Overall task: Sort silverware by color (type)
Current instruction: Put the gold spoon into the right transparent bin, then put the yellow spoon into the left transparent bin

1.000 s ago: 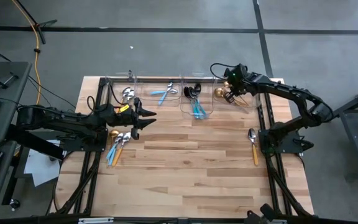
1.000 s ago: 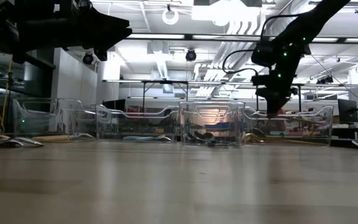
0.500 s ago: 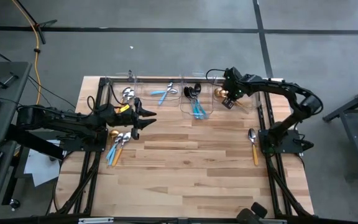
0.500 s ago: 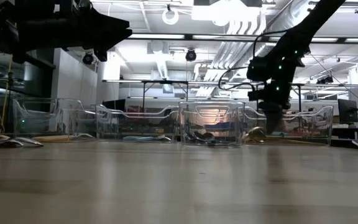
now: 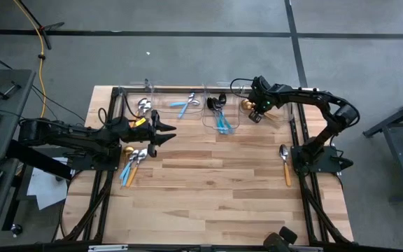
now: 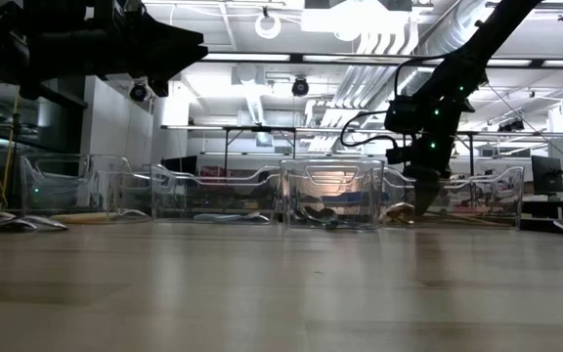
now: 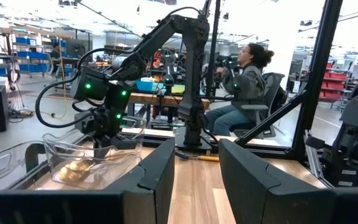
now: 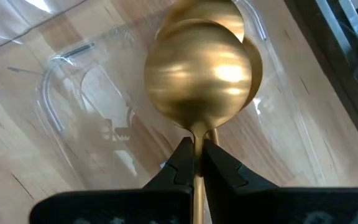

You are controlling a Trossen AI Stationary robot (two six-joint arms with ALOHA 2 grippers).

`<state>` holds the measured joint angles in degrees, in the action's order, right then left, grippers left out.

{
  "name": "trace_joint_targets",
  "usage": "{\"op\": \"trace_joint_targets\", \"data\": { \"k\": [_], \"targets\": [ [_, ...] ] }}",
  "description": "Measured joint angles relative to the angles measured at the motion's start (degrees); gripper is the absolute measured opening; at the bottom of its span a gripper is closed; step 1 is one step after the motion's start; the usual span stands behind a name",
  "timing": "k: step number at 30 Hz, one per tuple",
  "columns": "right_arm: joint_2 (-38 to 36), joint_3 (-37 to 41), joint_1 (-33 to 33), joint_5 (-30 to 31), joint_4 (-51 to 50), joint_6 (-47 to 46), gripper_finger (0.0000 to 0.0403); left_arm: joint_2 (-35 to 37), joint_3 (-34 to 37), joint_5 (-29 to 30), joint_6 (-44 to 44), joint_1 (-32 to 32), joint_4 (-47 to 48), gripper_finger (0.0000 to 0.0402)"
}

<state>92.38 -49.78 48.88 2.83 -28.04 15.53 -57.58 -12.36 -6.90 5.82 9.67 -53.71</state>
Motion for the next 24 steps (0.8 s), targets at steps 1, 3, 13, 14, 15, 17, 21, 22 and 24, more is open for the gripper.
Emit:
{"op": "trace_joint_targets", "data": {
  "k": [1,3,13,14,15,17,21,22,24],
  "targets": [
    [0.00,0.00,0.00,0.00,0.04,0.00,0.0003,0.00,0.00,0.00,0.00,0.00,0.09,0.0117],
    [0.00,0.02,0.00,0.00,0.22,0.01,0.0003,0.00,0.00,0.00,0.00,0.01,0.15,0.0117],
    [0.15,0.16,-0.02,-0.37,-0.17,-0.49,0.0027,0.00,0.00,0.00,0.00,-0.01,0.13,0.0117],
    [0.15,0.17,-0.02,-0.35,-0.15,-0.48,0.0038,0.00,0.01,0.00,0.00,0.01,0.13,0.0117],
    [0.15,0.17,-0.02,-0.20,-0.06,-0.49,0.0050,0.00,0.01,0.00,0.00,-0.02,0.13,0.0117],
    [0.15,0.17,-0.02,-0.26,-0.08,-0.44,0.0075,0.00,0.00,0.00,0.00,-0.01,0.13,0.0117],
    [0.13,0.01,-0.02,-0.03,-0.15,-0.16,0.0122,0.00,0.02,0.00,0.00,-0.01,0.13,0.0117],
    [0.14,-0.13,-0.02,0.10,-0.35,-0.08,0.0131,0.00,0.00,0.00,0.00,0.01,0.13,0.0117],
    [0.15,-0.77,-0.02,0.42,-1.06,0.00,0.0146,0.00,0.00,0.00,0.00,-0.02,0.21,0.0117]
  ]
}}
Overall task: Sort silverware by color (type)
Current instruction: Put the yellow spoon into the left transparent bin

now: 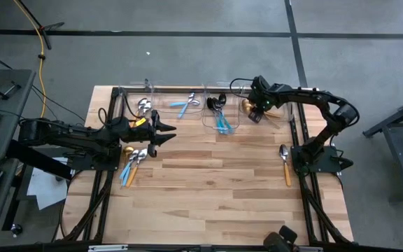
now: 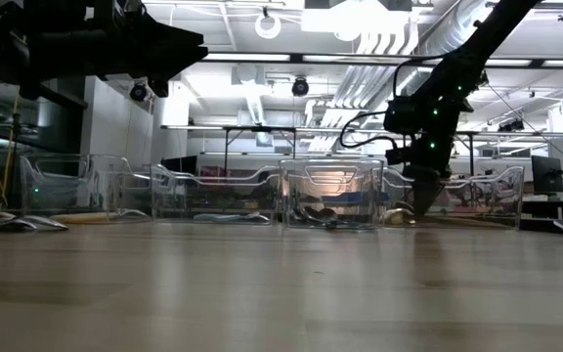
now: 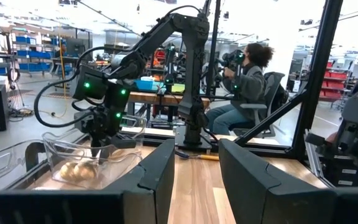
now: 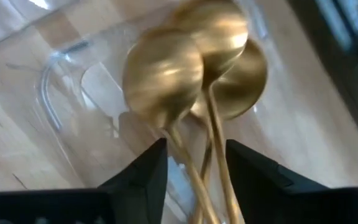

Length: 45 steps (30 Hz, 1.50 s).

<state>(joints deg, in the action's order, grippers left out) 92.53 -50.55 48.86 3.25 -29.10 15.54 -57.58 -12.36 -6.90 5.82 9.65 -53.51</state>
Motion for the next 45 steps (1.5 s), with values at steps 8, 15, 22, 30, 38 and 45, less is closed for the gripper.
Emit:
{"op": "trace_joint_targets", "data": {
  "k": [8,15,22,30,38,45],
  "targets": [
    [-2.49,-7.41,0.02,6.98,-8.16,0.44,0.0169,0.00,0.02,0.00,-0.52,0.02,0.15,0.0117],
    [-12.05,-10.00,-0.04,2.01,-10.14,-0.91,0.0169,0.01,0.02,0.00,-0.51,0.02,0.38,0.0117],
    [-25.87,0.42,-3.52,-9.47,-3.29,-6.54,0.0169,0.02,0.02,0.01,-0.50,0.00,1.19,0.0117],
    [-37.35,23.98,-18.85,-16.88,38.80,-18.44,0.0169,0.02,0.02,0.00,-0.49,0.01,1.19,0.0117],
    [-34.08,34.80,-29.86,-16.79,76.99,-18.18,0.0169,0.02,0.02,0.00,-2.50,0.00,1.34,0.0117],
    [-33.16,33.90,-32.52,-16.75,78.77,-15.20,0.0169,0.02,0.02,0.02,-3.52,0.01,1.45,0.0117]
  ]
}}
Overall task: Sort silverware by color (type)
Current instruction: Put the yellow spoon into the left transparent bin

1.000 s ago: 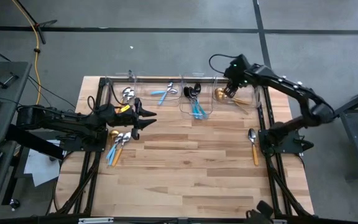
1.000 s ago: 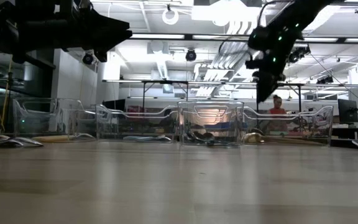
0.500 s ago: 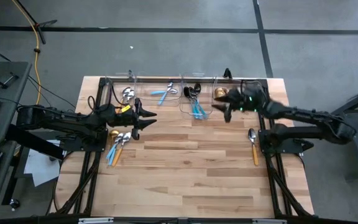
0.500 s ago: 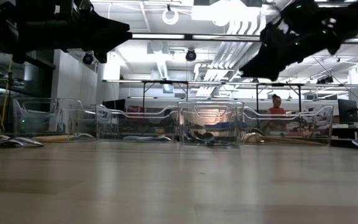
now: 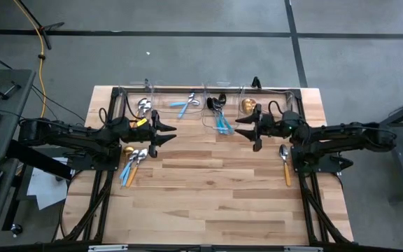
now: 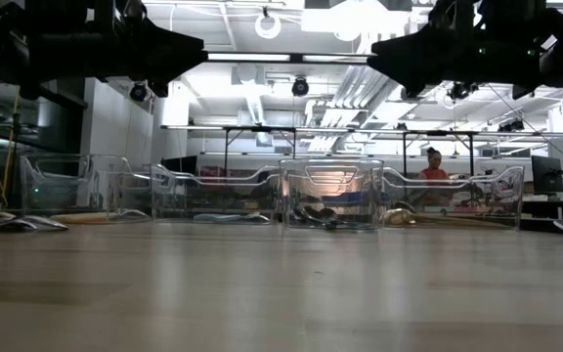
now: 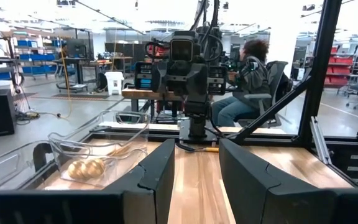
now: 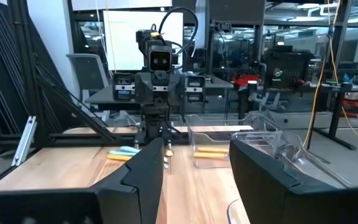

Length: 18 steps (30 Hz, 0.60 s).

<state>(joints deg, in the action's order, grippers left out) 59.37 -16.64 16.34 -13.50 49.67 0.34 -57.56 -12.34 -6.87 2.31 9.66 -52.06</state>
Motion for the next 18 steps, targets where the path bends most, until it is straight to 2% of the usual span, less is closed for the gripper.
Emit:
{"op": "trace_joint_targets", "data": {
  "k": [18],
  "targets": [
    [0.00,0.00,-0.01,1.53,-0.63,-0.31,0.0169,0.00,0.00,0.00,0.59,0.01,0.09,0.0117]
  ]
}}
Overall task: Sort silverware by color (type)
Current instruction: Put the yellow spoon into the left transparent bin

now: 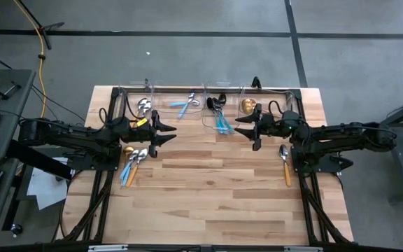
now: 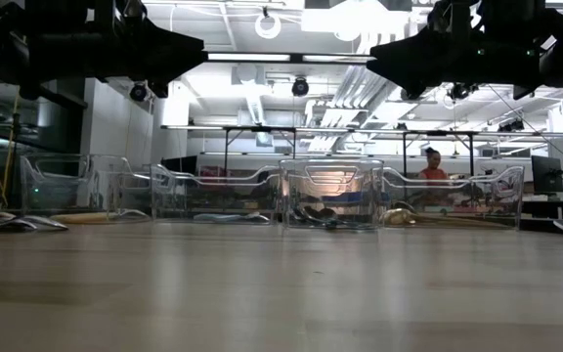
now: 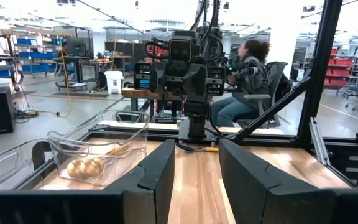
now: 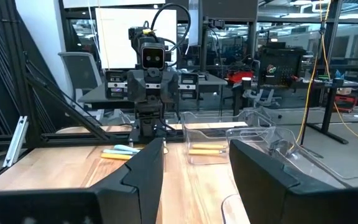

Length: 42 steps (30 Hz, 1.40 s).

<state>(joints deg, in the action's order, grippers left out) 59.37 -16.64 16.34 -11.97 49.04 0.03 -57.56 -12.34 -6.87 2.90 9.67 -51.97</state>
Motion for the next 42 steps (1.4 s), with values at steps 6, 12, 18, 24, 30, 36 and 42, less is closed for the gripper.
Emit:
{"op": "trace_joint_targets", "data": {
  "k": [6,12,18,24,30,36,42],
  "targets": [
    [0.00,0.00,0.00,0.00,0.00,0.00,0.0169,0.00,0.00,0.00,0.00,0.00,0.02,0.0117],
    [0.00,0.00,0.00,-0.81,-1.03,-1.22,0.0169,0.00,0.00,0.00,-0.02,-0.01,0.04,0.0117],
    [0.00,-0.02,0.00,-1.50,-5.17,-1.44,0.0169,0.00,0.00,-0.01,-0.04,-0.02,0.06,0.0117],
    [0.00,-0.02,0.00,-1.50,-4.66,-1.29,0.0169,0.00,0.00,0.00,-0.04,-0.02,0.07,0.0117],
    [0.00,-0.02,0.00,-1.50,-4.68,-1.55,0.0169,0.00,0.00,0.00,-0.04,0.00,0.24,0.0117],
    [0.00,-0.02,0.00,-1.50,-4.68,-1.55,0.0169,0.00,0.00,0.00,-0.02,-0.01,0.26,0.0117],
    [0.00,-0.02,0.00,-1.50,-5.01,-1.61,0.0169,0.00,0.00,0.00,2.10,-0.02,0.32,0.0117]
  ]
}}
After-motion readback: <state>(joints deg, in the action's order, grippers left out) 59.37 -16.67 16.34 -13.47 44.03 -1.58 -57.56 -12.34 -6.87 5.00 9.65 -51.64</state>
